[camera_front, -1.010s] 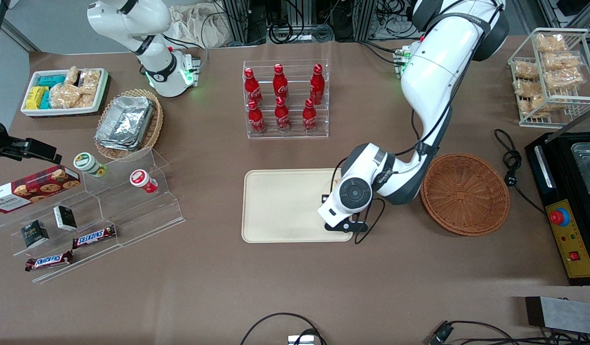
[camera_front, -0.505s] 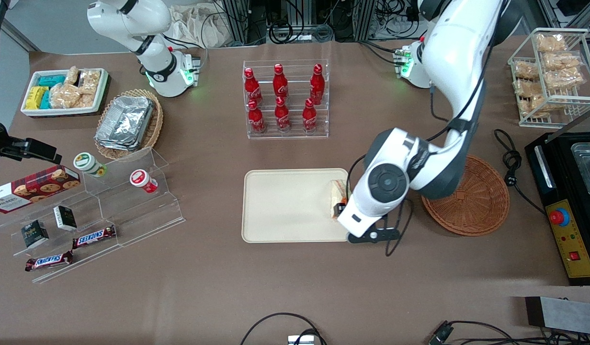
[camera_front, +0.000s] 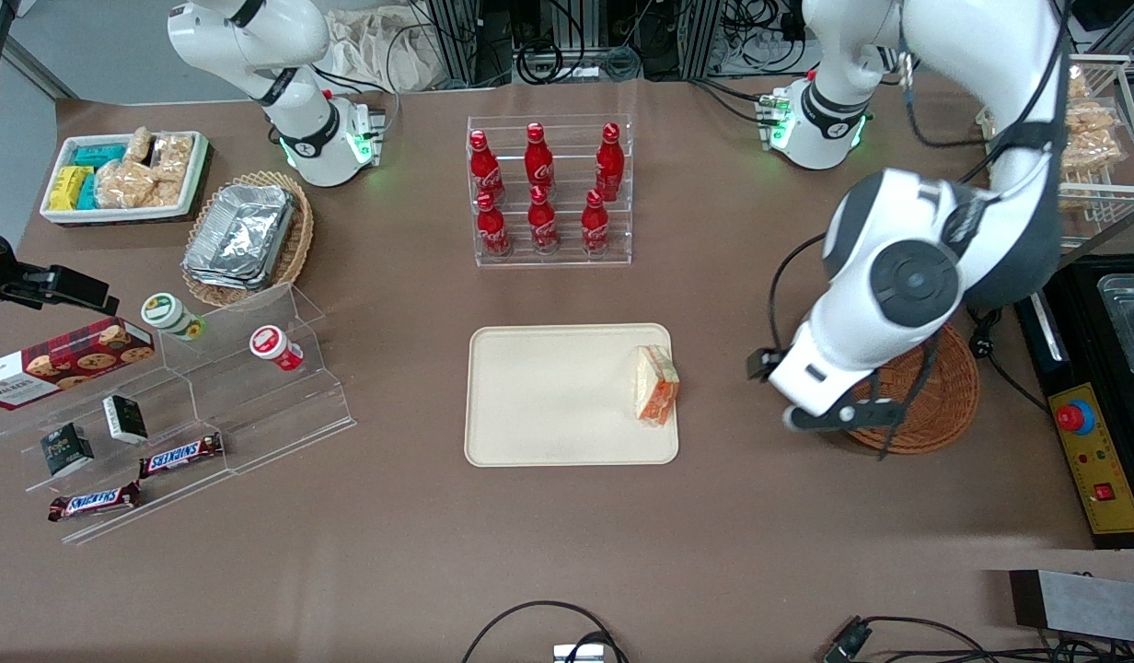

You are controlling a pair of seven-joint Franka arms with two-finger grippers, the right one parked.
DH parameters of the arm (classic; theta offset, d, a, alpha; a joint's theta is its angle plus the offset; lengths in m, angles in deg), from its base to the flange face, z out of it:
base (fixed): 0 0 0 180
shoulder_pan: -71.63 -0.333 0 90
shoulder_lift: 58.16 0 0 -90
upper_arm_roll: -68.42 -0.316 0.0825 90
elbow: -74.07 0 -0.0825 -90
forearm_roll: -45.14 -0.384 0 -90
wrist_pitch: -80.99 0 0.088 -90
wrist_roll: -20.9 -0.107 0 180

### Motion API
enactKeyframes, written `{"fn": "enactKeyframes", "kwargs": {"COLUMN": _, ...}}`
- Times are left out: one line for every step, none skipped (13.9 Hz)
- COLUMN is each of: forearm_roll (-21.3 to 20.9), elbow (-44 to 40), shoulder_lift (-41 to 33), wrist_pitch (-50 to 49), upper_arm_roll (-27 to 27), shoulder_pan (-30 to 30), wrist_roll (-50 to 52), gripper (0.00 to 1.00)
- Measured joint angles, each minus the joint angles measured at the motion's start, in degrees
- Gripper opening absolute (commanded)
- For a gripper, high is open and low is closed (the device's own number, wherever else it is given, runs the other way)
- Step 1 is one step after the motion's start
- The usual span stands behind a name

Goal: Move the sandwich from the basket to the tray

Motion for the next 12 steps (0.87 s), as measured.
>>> {"fn": "enactKeyframes", "kwargs": {"forearm_roll": 0.0, "elbow": 3.8, "shoulder_lift": -3.4, "wrist_pitch": 0.1, "upper_arm_roll": -0.9, "shoulder_pan": -0.1, "wrist_roll": -2.3, "gripper": 1.00}}
{"fn": "enactKeyframes", "kwargs": {"forearm_roll": 0.0, "elbow": 7.0, "shoulder_lift": -6.6, "wrist_pitch": 0.1, "upper_arm_roll": -2.0, "shoulder_pan": -0.1, "wrist_roll": -5.0, "gripper": 1.00}}
{"fn": "enactKeyframes", "kwargs": {"forearm_roll": 0.0, "elbow": 9.5, "shoulder_lift": -9.3, "wrist_pitch": 0.0, "upper_arm_roll": -3.2, "shoulder_pan": -0.1, "wrist_roll": -7.7, "gripper": 1.00}}
{"fn": "enactKeyframes", "kwargs": {"forearm_roll": 0.0, "elbow": 11.2, "shoulder_lift": -11.5, "wrist_pitch": -0.1, "upper_arm_roll": -4.5, "shoulder_pan": -0.3, "wrist_roll": -10.2, "gripper": 1.00}}
{"fn": "enactKeyframes", "kwargs": {"forearm_roll": 0.0, "elbow": 12.2, "shoulder_lift": -12.9, "wrist_pitch": -0.2, "upper_arm_roll": -5.5, "shoulder_pan": -1.0, "wrist_roll": -12.8, "gripper": 1.00}}
{"fn": "enactKeyframes", "kwargs": {"forearm_roll": 0.0, "elbow": 12.6, "shoulder_lift": -13.6, "wrist_pitch": -0.5, "upper_arm_roll": -6.1, "shoulder_pan": -2.5, "wrist_roll": -16.1, "gripper": 1.00}}
{"fn": "enactKeyframes", "kwargs": {"forearm_roll": 0.0, "elbow": 12.5, "shoulder_lift": -13.8, "wrist_pitch": -1.0, "upper_arm_roll": -6.3, "shoulder_pan": -4.2, "wrist_roll": -19.4, "gripper": 1.00}}
{"fn": "enactKeyframes", "kwargs": {"forearm_roll": 0.0, "elbow": 12.1, "shoulder_lift": -13.7, "wrist_pitch": -1.4, "upper_arm_roll": -6.5, "shoulder_pan": -5.8, "wrist_roll": -21.7, "gripper": 1.00}}
{"fn": "enactKeyframes", "kwargs": {"forearm_roll": 0.0, "elbow": 11.5, "shoulder_lift": -13.4, "wrist_pitch": -1.6, "upper_arm_roll": -6.6, "shoulder_pan": -7.0, "wrist_roll": -22.9, "gripper": 1.00}}
{"fn": "enactKeyframes", "kwargs": {"forearm_roll": 0.0, "elbow": 10.7, "shoulder_lift": -12.8, "wrist_pitch": -1.6, "upper_arm_roll": -6.6, "shoulder_pan": -7.8, "wrist_roll": -23.5, "gripper": 1.00}}
{"fn": "enactKeyframes", "kwargs": {"forearm_roll": 0.0, "elbow": 9.7, "shoulder_lift": -12.0, "wrist_pitch": -1.6, "upper_arm_roll": -6.5, "shoulder_pan": -8.3, "wrist_roll": -23.8, "gripper": 1.00}}
{"fn": "enactKeyframes", "kwargs": {"forearm_roll": 0.0, "elbow": 8.5, "shoulder_lift": -11.0, "wrist_pitch": -1.6, "upper_arm_roll": -6.2, "shoulder_pan": -8.4, "wrist_roll": -23.8, "gripper": 1.00}}
